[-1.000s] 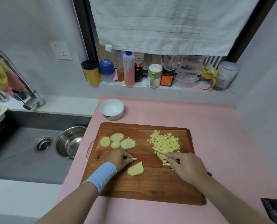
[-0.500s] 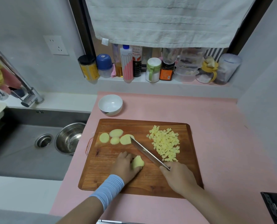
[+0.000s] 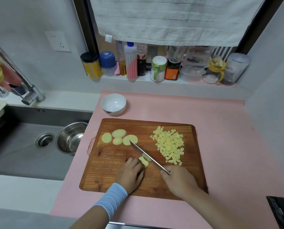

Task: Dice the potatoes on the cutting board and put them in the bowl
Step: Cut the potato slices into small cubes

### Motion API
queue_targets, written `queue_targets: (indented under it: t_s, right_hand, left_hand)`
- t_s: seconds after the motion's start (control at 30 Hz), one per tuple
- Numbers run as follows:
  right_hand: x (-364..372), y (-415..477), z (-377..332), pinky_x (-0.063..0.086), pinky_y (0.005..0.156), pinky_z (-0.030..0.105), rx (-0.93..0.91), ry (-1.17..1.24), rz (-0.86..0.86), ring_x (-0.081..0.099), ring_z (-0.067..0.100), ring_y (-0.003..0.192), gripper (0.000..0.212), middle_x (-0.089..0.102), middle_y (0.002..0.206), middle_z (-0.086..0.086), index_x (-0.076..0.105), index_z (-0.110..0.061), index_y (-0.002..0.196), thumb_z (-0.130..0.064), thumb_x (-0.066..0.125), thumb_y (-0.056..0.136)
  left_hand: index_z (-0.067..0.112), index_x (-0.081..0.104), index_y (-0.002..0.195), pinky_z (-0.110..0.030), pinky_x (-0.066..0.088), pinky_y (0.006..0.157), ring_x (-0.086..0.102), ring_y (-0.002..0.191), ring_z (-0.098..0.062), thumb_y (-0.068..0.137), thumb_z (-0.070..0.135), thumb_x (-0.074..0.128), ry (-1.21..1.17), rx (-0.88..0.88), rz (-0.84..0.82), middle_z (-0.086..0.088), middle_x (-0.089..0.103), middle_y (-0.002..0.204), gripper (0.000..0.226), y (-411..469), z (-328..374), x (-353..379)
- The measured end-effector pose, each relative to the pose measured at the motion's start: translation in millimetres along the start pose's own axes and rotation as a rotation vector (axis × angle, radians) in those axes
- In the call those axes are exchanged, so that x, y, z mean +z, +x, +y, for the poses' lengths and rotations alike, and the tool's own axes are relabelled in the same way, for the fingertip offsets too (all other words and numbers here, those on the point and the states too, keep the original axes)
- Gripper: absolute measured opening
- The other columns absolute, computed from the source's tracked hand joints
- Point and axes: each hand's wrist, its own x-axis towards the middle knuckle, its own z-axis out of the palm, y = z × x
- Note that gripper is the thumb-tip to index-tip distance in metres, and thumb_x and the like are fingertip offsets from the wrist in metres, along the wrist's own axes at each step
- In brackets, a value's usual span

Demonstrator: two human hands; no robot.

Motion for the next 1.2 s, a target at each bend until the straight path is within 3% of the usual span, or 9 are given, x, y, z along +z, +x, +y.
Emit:
queue_targets:
  t_s: [0.1, 0.23, 0.37, 0.6, 0.87, 1.0, 1.2]
  right_hand:
    - [0, -1, -3, 0.045, 0.056, 0.027, -0.002, -0.020, -0.009, 0.059, 0.010, 0.065, 0.032, 0.062, 0.067, -0.008, 0.059, -0.033, 0.074, -0.041, 0.044, 0.102]
    - [-2, -9, -10, 0.052, 0.066, 0.029, -0.039, -0.057, 0.044, 0.062, 0.011, 0.073, 0.028, 0.064, 0.074, -0.009, 0.067, -0.032, 0.096, -0.042, 0.042, 0.103]
    - [4, -21, -20, 0.053, 0.068, 0.031, -0.061, -0.066, 0.075, 0.061, 0.011, 0.072, 0.026, 0.061, 0.073, -0.011, 0.058, -0.035, 0.086, -0.042, 0.040, 0.103]
    - [10, -24, -22, 0.056, 0.076, 0.035, -0.025, -0.094, 0.067, 0.065, 0.016, 0.084, 0.030, 0.069, 0.088, -0.008, 0.066, -0.030, 0.101, -0.042, 0.038, 0.104]
    - [14, -13, -21, 0.056, 0.075, 0.034, 0.021, -0.053, 0.004, 0.066, 0.015, 0.080, 0.029, 0.068, 0.086, -0.009, 0.064, -0.030, 0.091, -0.041, 0.040, 0.105]
    - [18, -2, -29, 0.047, 0.068, 0.029, 0.035, -0.017, -0.019, 0.060, 0.016, 0.076, 0.027, 0.064, 0.081, -0.010, 0.060, -0.030, 0.084, -0.039, 0.043, 0.104]
    - [17, -2, -27, 0.046, 0.067, 0.028, 0.039, -0.006, -0.015, 0.060, 0.014, 0.074, 0.028, 0.062, 0.080, -0.010, 0.067, -0.027, 0.092, -0.040, 0.045, 0.104]
  left_hand:
    - [0.013, 0.064, 0.083, -0.032, 0.050, 0.071, 0.050, 0.083, -0.018, 0.091, 0.024, 0.057, -0.020, -0.008, 0.036, 0.001, 0.057, 0.088, 0.016, 1, 0, 3]
    - [0.012, 0.063, 0.079, -0.031, 0.050, 0.070, 0.050, 0.081, -0.017, 0.090, 0.023, 0.059, -0.054, -0.010, 0.046, 0.002, 0.056, 0.085, 0.015, 4, 0, 2]
    - [0.012, 0.064, 0.077, -0.029, 0.048, 0.067, 0.050, 0.077, -0.016, 0.089, 0.020, 0.062, -0.093, -0.012, 0.073, 0.003, 0.055, 0.080, 0.014, 7, 2, 0]
    - [0.014, 0.064, 0.078, -0.028, 0.049, 0.070, 0.049, 0.078, -0.014, 0.087, 0.018, 0.064, -0.125, -0.002, 0.094, 0.004, 0.056, 0.080, 0.010, 8, 1, 0]
    - [0.013, 0.064, 0.078, -0.029, 0.049, 0.071, 0.051, 0.080, -0.016, 0.089, 0.020, 0.061, -0.139, 0.000, 0.090, 0.003, 0.058, 0.084, 0.013, 6, -2, 4]
    - [0.013, 0.065, 0.079, -0.028, 0.049, 0.070, 0.050, 0.080, -0.015, 0.089, 0.020, 0.061, -0.141, 0.005, 0.097, 0.003, 0.058, 0.083, 0.013, 5, 0, 4]
    - [0.011, 0.064, 0.078, -0.030, 0.050, 0.072, 0.052, 0.083, -0.017, 0.089, 0.022, 0.066, -0.164, 0.000, 0.103, 0.002, 0.059, 0.088, 0.015, -2, -6, 6]
